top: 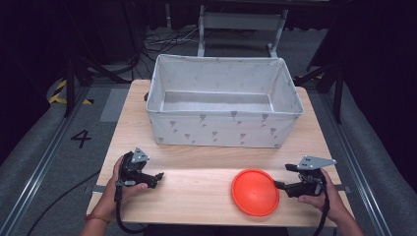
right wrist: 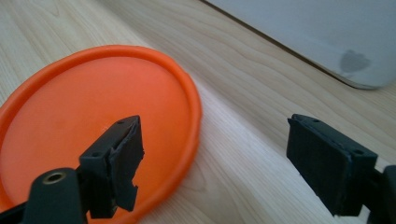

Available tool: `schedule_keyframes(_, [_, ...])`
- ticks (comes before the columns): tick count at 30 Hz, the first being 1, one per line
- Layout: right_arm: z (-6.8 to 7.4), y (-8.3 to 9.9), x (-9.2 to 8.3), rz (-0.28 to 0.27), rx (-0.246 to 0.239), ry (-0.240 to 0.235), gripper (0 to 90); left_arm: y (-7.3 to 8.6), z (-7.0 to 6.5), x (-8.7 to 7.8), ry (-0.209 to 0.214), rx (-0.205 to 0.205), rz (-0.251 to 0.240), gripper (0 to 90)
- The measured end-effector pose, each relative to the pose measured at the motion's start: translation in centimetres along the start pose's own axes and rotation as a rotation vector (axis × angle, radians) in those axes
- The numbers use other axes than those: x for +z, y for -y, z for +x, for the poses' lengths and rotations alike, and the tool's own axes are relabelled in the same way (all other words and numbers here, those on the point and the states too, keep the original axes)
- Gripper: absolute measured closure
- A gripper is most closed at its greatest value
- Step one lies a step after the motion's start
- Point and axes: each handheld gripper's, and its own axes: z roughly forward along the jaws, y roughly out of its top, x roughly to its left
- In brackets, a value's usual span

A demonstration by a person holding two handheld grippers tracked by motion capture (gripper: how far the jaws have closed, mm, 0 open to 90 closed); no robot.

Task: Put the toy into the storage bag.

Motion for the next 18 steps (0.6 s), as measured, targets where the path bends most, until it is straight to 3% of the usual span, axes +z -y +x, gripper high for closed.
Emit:
schedule_keyframes(4, [0.6, -0.6, 1.6, 0.031, -0.023, -0.051, 19.5, 0.0, 0.0, 0.0, 0.0, 0.001, 0.001, 0.5])
schedule_keyframes(6, [0.7, -0.8, 2.7, 0.065, -0.045, -0.053, 19.5, 0.0, 0.0, 0.0, 0.0, 0.0, 0.0, 0.5])
schedule_keyframes(10, [0.2, -0.8, 4.4, 0.11, -0.042, -0.061, 19.2, 0.0, 0.0, 0.0, 0.0, 0.001, 0.001, 0.5])
schedule_keyframes(12, [0.2, -0.5, 4.8, 0.122, -0.037, -0.092, 18.0, 0.0, 0.0, 0.0, 0.001, 0.001, 0.001, 0.5])
schedule_keyframes(18, [1.3, -0.4, 5.0, 0.117, -0.077, -0.094, 15.3, 0.0, 0.0, 0.0, 0.002, 0.004, 0.001, 0.5])
